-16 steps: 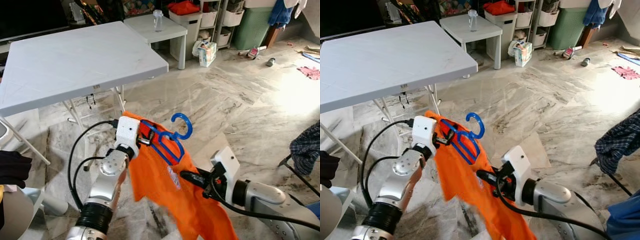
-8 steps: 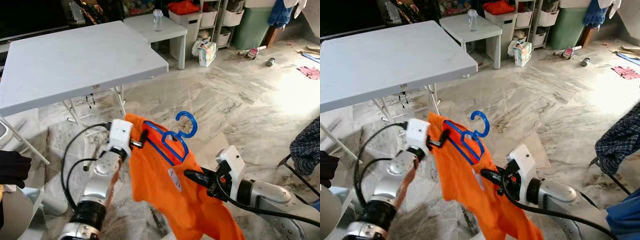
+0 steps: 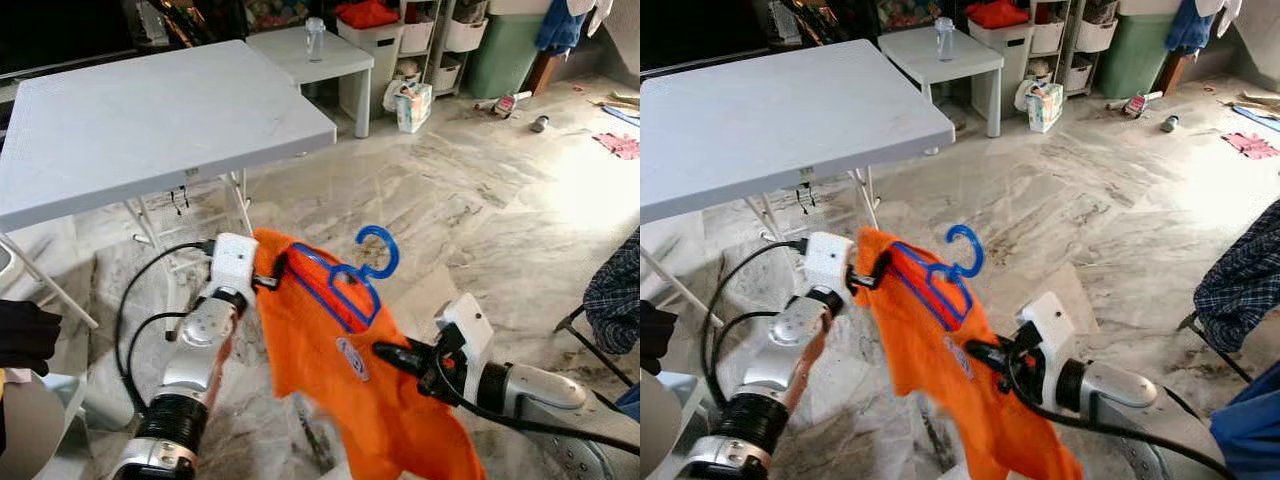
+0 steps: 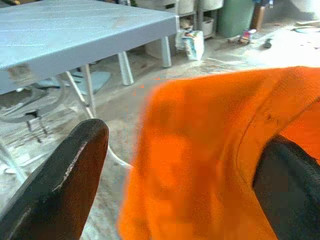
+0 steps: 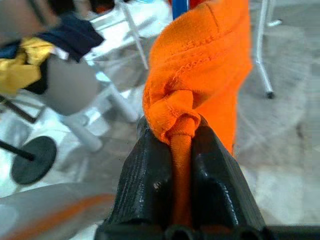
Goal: Hang hanger
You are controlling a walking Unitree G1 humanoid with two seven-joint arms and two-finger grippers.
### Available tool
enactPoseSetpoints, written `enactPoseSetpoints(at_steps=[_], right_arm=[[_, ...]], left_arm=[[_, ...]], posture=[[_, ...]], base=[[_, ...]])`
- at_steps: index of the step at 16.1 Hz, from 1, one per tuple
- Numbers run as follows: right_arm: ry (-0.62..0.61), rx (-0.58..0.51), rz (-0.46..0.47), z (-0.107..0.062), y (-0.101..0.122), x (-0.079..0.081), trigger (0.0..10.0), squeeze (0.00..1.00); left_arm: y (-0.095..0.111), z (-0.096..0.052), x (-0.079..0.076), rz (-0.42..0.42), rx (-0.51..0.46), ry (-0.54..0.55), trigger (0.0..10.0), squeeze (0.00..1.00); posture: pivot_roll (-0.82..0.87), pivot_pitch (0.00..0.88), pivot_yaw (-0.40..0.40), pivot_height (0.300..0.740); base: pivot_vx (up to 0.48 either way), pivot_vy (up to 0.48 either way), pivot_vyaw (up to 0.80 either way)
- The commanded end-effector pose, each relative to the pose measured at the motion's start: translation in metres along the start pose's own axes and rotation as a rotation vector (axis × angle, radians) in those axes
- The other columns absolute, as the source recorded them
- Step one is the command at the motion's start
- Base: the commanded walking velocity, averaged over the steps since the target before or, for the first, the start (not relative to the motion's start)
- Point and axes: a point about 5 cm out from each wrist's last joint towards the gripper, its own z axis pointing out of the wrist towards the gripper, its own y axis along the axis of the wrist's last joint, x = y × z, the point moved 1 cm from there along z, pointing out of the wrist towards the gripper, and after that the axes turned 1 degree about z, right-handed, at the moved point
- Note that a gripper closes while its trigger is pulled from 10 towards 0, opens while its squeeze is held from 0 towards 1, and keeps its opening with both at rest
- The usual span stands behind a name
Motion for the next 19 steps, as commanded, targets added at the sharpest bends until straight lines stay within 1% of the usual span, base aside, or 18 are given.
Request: enactPoseSetpoints(at_steps=[1,3,5,6,9,10,11,12,13,14,15,16,17,18,19], right_arm=[[-0.035,-0.031,-0.037,-0.001,0.008,-0.004,10.0,0.0],[-0.063,-0.01,-0.038,-0.001,0.005,-0.009,10.0,0.0],[-0.039,0.008,-0.043,-0.006,0.001,-0.007,10.0,0.0],[-0.019,0.027,-0.048,-0.013,-0.003,-0.007,10.0,0.0],[0.017,0.069,-0.061,-0.03,-0.009,-0.007,10.0,0.0],[0.038,0.087,-0.063,-0.039,-0.01,-0.006,10.0,0.0],[0.094,0.115,-0.073,-0.053,-0.012,-0.002,10.0,0.0],[0.12,0.124,-0.072,-0.059,-0.012,0.0,10.0,0.0],[0.186,0.133,-0.066,-0.073,-0.009,0.005,10.0,0.0],[0.216,0.127,-0.056,-0.083,-0.003,0.007,10.0,0.0],[0.231,0.121,-0.052,-0.088,0.0,0.007,10.0,0.0],[0.262,0.091,-0.045,-0.097,0.011,0.008,10.0,0.0],[0.282,0.074,-0.038,-0.1,0.015,0.01,10.0,0.0],[0.331,0.038,-0.069,-0.106,0.027,0.014,10.0,0.0],[0.343,-0.033,-0.059,-0.105,0.041,0.013,10.0,0.0]], left_arm=[[0.001,-0.002,0.007,0.009,-0.004,0.03,10.0,0.0],[0.001,-0.003,0.011,0.018,-0.005,0.045,10.0,0.0],[-0.004,-0.005,0.02,0.034,0.017,0.074,10.0,0.0],[-0.005,-0.006,0.025,0.042,0.026,0.09,10.0,0.0],[-0.005,-0.005,0.031,0.05,0.028,0.107,10.0,0.0],[-0.004,-0.005,0.032,0.051,0.028,0.109,10.0,0.0],[-0.003,-0.004,0.033,0.052,0.029,0.111,10.0,0.0],[-0.003,-0.003,0.033,0.052,0.03,0.111,10.0,0.0],[-0.004,-0.003,0.032,0.052,0.033,0.108,10.0,0.0],[-0.005,-0.002,0.031,0.049,0.037,0.101,10.0,0.0],[-0.005,-0.002,0.03,0.048,0.04,0.098,10.0,0.0],[-0.007,-0.002,0.029,0.046,0.047,0.09,10.0,0.0],[-0.007,-0.002,0.028,0.044,0.049,0.087,10.0,0.0],[-0.01,-0.001,0.026,0.03,0.065,0.084,10.0,0.0],[-0.011,0.0,0.021,0.021,0.073,0.064,10.0,0.0]], posture=[[-0.14,0.024,0.016,0.74],[-0.14,0.024,0.015,0.74],[-0.14,0.024,0.013,0.74],[-0.14,0.024,0.013,0.74],[-0.15,0.024,0.014,0.74],[-0.15,0.023,0.014,0.74],[-0.15,0.023,0.016,0.74],[-0.15,0.024,0.017,0.74],[-0.16,0.022,0.018,0.74],[-0.16,0.023,0.021,0.74],[-0.16,0.022,0.02,0.74],[-0.17,0.021,0.022,0.74],[-0.17,0.021,0.022,0.74],[-0.17,0.019,0.023,0.74],[-0.17,0.016,0.023,0.74]], base=[[0.0,0.0,0.0],[0.0,0.0,0.0],[0.0,0.0,0.0],[0.0,0.0,0.0],[0.0,0.0,0.0],[0.0,0.0,0.0],[0.0,0.0,0.0],[0.0,0.0,0.0],[0.0,0.0,0.0],[0.0,0.0,0.0],[0.0,0.0,0.0],[0.0,0.0,0.0],[0.0,0.0,0.0],[0.0,0.0,0.0],[0.0,0.0,0.0]])
